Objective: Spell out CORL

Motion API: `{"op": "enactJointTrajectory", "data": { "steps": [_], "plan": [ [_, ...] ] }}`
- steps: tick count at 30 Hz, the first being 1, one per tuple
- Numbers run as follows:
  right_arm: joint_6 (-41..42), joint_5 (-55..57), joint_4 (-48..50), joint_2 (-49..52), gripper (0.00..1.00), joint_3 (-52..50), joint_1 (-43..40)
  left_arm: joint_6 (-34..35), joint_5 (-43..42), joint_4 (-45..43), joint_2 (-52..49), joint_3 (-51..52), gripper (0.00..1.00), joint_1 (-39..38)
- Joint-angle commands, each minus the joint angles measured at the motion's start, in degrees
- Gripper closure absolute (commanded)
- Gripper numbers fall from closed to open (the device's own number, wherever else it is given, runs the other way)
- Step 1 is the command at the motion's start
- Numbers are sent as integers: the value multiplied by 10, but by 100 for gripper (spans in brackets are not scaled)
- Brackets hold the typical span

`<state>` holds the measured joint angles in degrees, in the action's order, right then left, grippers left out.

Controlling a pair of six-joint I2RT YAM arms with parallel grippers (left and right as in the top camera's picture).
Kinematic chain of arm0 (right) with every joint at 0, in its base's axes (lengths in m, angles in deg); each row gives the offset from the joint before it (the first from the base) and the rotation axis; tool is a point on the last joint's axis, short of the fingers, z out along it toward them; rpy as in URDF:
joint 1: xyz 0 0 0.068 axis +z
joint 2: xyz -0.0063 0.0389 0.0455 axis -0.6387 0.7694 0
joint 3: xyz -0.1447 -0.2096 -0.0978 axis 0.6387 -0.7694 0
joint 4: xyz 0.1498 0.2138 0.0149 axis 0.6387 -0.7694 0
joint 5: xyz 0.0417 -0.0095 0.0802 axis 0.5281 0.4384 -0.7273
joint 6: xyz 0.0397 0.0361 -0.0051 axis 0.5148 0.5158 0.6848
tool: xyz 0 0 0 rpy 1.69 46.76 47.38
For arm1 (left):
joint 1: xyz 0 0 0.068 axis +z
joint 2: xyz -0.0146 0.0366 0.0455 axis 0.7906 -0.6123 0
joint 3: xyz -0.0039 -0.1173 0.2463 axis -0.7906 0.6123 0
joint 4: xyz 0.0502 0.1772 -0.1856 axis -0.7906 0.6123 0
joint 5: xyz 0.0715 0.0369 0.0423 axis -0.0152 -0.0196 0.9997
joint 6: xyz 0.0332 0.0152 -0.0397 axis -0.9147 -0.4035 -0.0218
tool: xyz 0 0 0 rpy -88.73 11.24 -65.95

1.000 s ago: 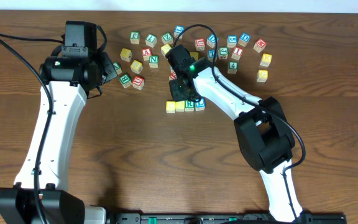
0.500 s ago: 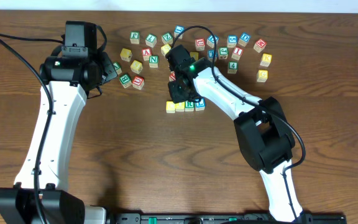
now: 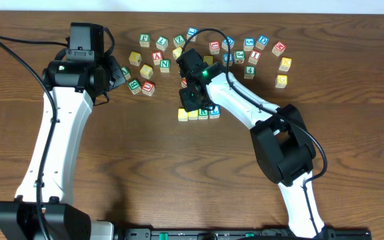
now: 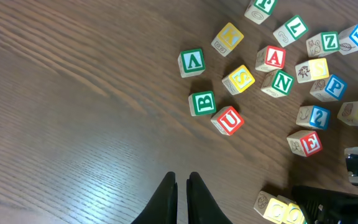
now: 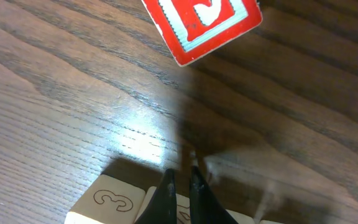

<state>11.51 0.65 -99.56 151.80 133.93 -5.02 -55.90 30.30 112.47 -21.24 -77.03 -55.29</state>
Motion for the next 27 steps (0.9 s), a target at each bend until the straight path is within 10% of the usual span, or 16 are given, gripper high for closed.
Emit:
{"op": "enactJointTrajectory", "data": {
  "steps": [1,27],
  "plan": [
    [-10,-3,-1,5,96,1,7,-8,8,3,-2,2,92,1],
    [-12,-4,-13,5,98,1,10,-8,8,3,-2,2,92,2]
  ]
}}
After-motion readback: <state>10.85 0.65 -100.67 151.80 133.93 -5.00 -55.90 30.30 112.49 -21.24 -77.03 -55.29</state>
